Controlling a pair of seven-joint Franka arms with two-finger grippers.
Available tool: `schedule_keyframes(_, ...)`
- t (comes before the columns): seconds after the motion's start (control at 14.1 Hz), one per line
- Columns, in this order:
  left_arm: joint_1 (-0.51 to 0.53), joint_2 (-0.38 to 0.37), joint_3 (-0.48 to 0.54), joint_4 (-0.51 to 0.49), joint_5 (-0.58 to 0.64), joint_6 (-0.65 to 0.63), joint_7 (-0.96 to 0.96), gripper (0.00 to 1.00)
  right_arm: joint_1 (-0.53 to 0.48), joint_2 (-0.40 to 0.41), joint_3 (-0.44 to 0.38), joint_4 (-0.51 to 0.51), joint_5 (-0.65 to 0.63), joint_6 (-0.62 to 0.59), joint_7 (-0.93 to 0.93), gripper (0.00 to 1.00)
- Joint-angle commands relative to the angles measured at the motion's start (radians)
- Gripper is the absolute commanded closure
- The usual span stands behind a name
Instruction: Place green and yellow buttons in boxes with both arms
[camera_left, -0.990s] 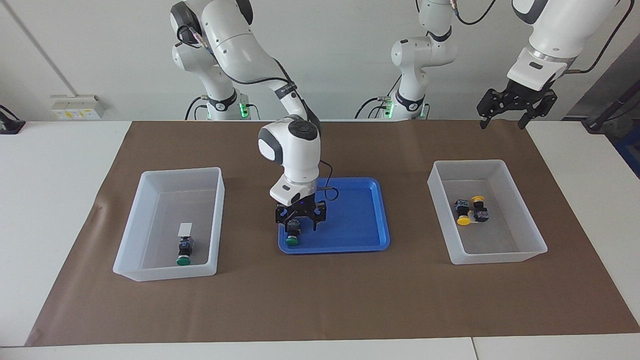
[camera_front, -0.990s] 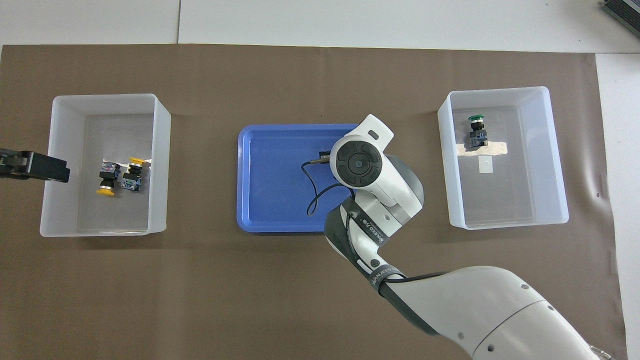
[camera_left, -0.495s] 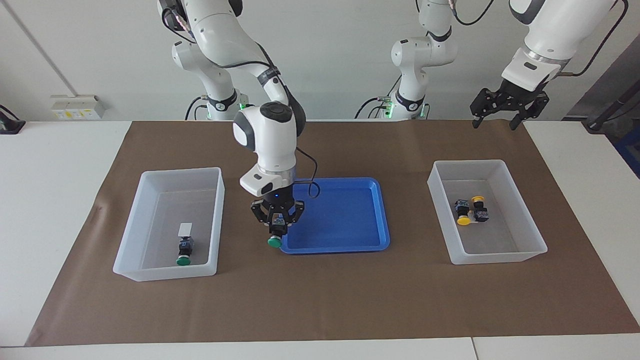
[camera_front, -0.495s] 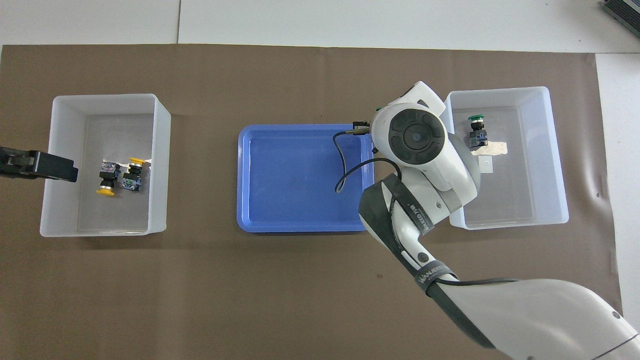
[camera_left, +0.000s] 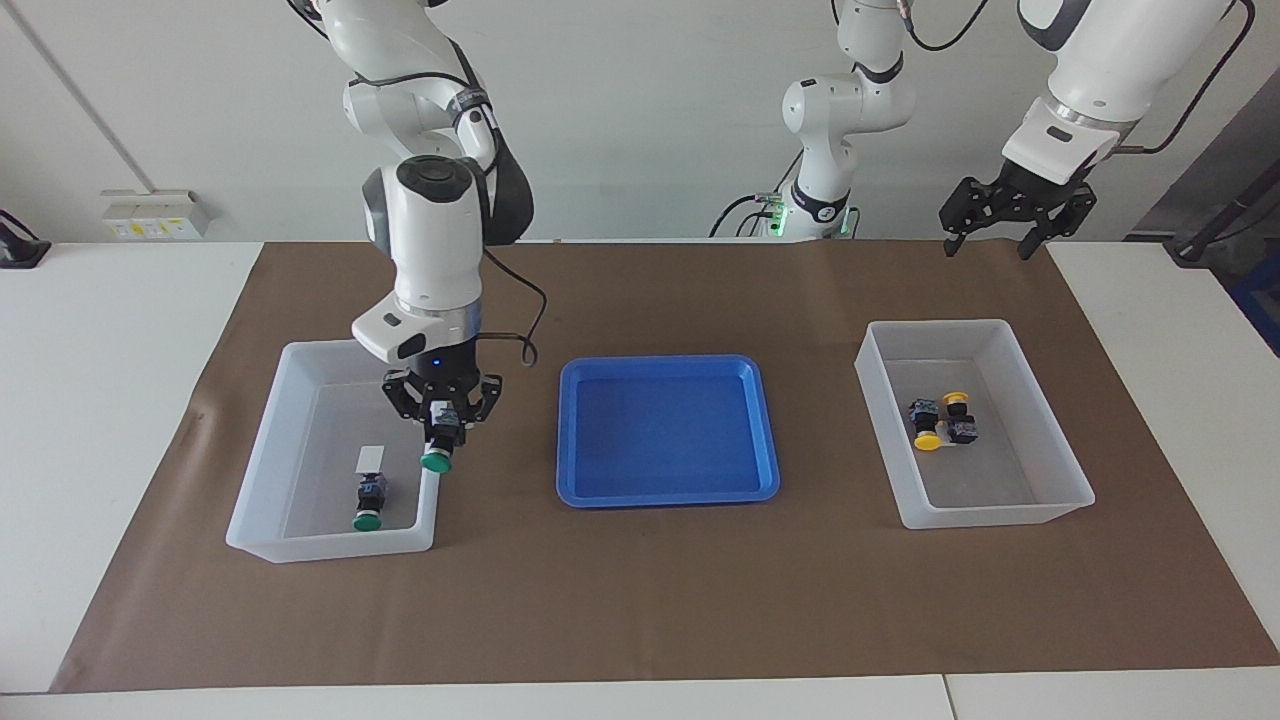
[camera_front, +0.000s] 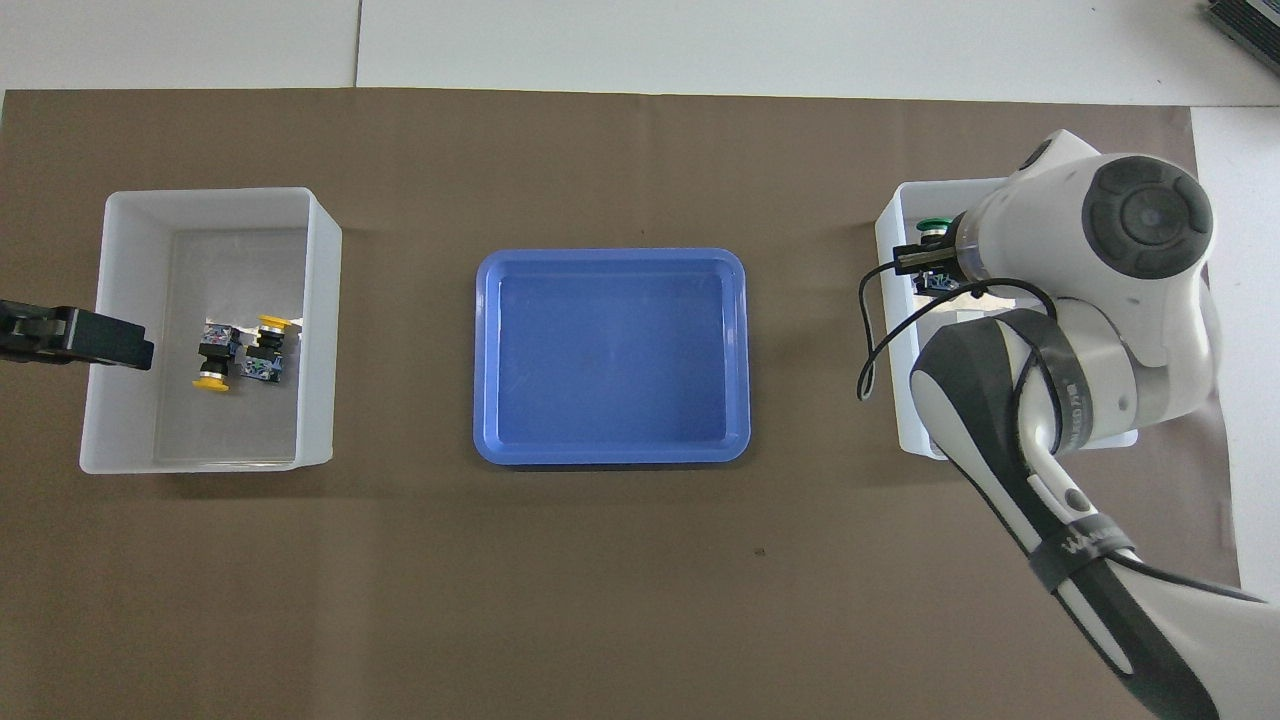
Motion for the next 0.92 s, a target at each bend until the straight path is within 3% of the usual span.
schedule_keyframes(0.0, 0.008, -0.033, 0.004, -0.037, -0.004, 0.008, -0.006, 0.00, -0.081, -0.022, 0.011, -0.069, 0.045, 0.019, -0.174, 1.00)
schedule_keyframes(0.28, 0.002, -0.033, 0.004, -0.038, -0.004, 0.001, -0.006, 0.00, -0.158, 0.025, 0.011, -0.127, 0.045, 0.156, -0.323, 1.00)
schedule_keyframes(0.49, 0.006, -0.035, 0.004, -0.037, -0.004, 0.001, -0.006, 0.00, -0.181, 0.099, 0.011, -0.114, 0.045, 0.254, -0.361, 1.00)
schedule_keyframes(0.85, 0.006, -0.035, 0.004, -0.037, -0.004, 0.001, -0.006, 0.00, -0.202, 0.156, 0.012, -0.067, 0.047, 0.285, -0.362, 1.00)
